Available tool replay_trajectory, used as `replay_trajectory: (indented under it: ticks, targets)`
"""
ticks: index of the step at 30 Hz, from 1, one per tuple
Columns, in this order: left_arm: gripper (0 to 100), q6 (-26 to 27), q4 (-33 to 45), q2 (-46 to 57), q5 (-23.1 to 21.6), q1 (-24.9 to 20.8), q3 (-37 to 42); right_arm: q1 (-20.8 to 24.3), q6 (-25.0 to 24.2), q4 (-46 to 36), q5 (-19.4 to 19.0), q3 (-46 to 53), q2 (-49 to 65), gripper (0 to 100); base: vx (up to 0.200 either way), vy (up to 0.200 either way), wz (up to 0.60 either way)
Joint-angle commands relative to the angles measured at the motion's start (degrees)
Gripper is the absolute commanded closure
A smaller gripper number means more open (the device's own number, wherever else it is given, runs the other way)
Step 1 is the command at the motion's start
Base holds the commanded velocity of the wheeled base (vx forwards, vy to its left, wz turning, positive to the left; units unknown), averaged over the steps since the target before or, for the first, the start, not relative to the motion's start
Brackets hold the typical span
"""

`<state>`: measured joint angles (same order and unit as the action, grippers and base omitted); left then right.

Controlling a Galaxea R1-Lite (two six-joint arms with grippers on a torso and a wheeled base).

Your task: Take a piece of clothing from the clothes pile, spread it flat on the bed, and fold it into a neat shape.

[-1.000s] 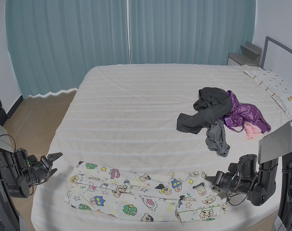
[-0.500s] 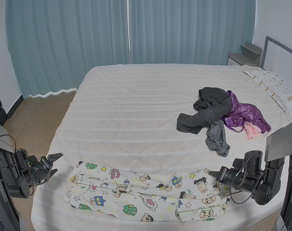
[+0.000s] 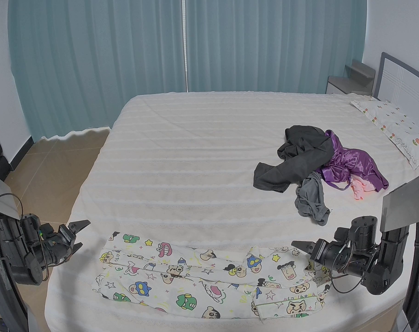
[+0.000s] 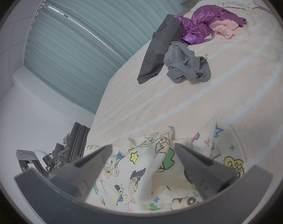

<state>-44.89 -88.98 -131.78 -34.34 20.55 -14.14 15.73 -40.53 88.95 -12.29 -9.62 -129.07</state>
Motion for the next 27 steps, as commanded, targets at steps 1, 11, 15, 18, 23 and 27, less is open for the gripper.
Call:
replay_trajectory:
  ticks: [1, 11, 15, 18, 23, 27]
  targets:
    - [0, -0.03, -1.02, -0.14, -0.11, 0.01, -0.01, 0.09, 0.54, 1.05, -0.63, 3.2, 3.13, 0, 0.0, 0.0, 0.0]
    - [0, 0.06, -1.02, -0.14, -0.11, 0.01, -0.1, 3.43, 6.08, 1.05, -2.3, 8.04, 2.42, 0, 0.0, 0.0, 0.0]
    - [0, 0.06, -1.02, -0.23, -0.02, -0.07, -0.1, 3.52, 8.89, 1.05, -2.57, 8.83, 2.25, 0, 0.0, 0.0, 0.0]
    - [0, 0.06, -1.02, -0.23, -0.02, -0.07, -0.1, 3.87, 10.65, 1.05, -2.48, 9.0, 0.67, 0, 0.0, 0.0, 0.0]
    - [0, 0.41, -1.02, -0.23, -0.02, -0.07, -0.01, 4.23, 14.25, 1.05, -2.04, 9.09, -2.85, 0, 0.0, 0.0, 0.0]
    - [0, 0.85, -1.02, -0.5, -0.02, -0.07, -0.01, 3.35, 15.05, 1.05, -0.02, 9.09, -2.85, 0, 0.0, 0.0, 0.0]
